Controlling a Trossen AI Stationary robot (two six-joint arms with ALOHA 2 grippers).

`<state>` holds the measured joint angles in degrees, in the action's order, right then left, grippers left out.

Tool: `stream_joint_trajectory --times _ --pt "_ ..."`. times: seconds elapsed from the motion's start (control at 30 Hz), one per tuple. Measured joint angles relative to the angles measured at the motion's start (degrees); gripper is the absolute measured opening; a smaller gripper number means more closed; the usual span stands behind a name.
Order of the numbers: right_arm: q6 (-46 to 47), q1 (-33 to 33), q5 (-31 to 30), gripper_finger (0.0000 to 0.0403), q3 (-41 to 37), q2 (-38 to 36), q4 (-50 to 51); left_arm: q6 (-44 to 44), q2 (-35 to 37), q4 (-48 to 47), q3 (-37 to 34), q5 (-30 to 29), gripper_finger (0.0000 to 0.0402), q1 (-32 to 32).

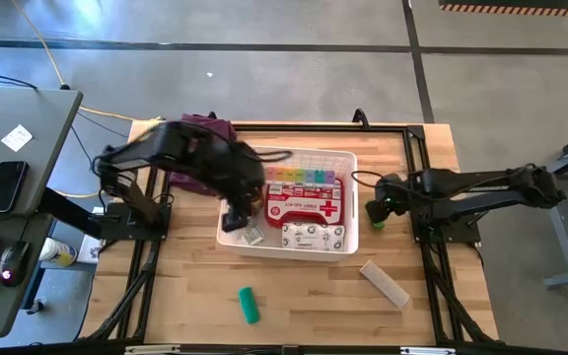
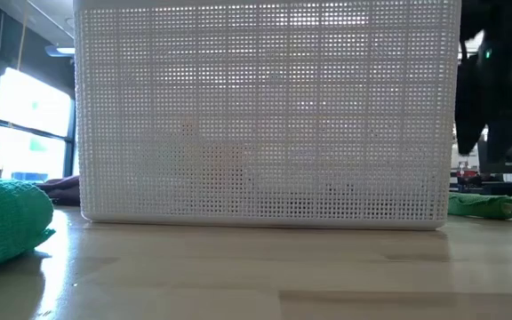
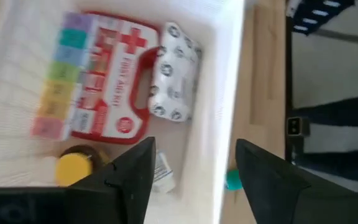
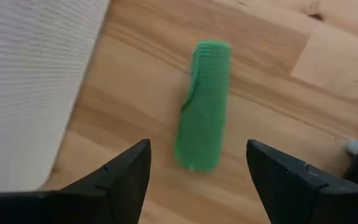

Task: Pick & place medical supplies in basket/bin
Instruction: Put the light green bandage into the white bin

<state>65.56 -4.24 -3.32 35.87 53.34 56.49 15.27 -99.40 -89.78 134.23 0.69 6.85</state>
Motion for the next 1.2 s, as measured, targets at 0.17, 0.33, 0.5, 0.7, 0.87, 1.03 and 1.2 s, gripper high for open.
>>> stream_joint_trajectory --times 0.17,0.33,0.5,0.7,0.87,1.03,1.2 --pt "0.07 -0.84 0.68 0.0254 -6.14 1.28 -10.77 0.0 4.09 0.25 0.0 -6.48 0.023 -0.11" --pt "1.34 -1.02 -0.35 0.0254 -8.85 4.52 -11.7 1.75 7.47 2.18 0.02 -8.33 0.0214 -0.08" --pt "1.09 -0.99 -1.92 0.0254 -10.53 8.31 -15.34 3.91 8.7 3.01 0.0 -8.5 0.0205 -0.08" --pt "-1.56 -0.97 -0.63 0.0229 -10.55 11.43 -16.68 5.98 9.04 2.53 0.0 -8.59 0.0199 -0.11" --pt "-2.5 -0.53 0.61 0.0151 -10.53 9.78 -16.17 6.02 9.73 2.59 0.0 -8.77 0.0198 -0.11" --pt "-3.24 -0.62 5.67 0.0065 -10.44 3.49 -15.4 6.79 10.43 2.89 0.0 -9.24 0.0194 -0.11" --pt "-0.23 -0.57 12.96 0.0032 -9.24 -6.26 -14.31 9.03 10.56 3.11 0.02 -10.71 0.0186 -0.11"
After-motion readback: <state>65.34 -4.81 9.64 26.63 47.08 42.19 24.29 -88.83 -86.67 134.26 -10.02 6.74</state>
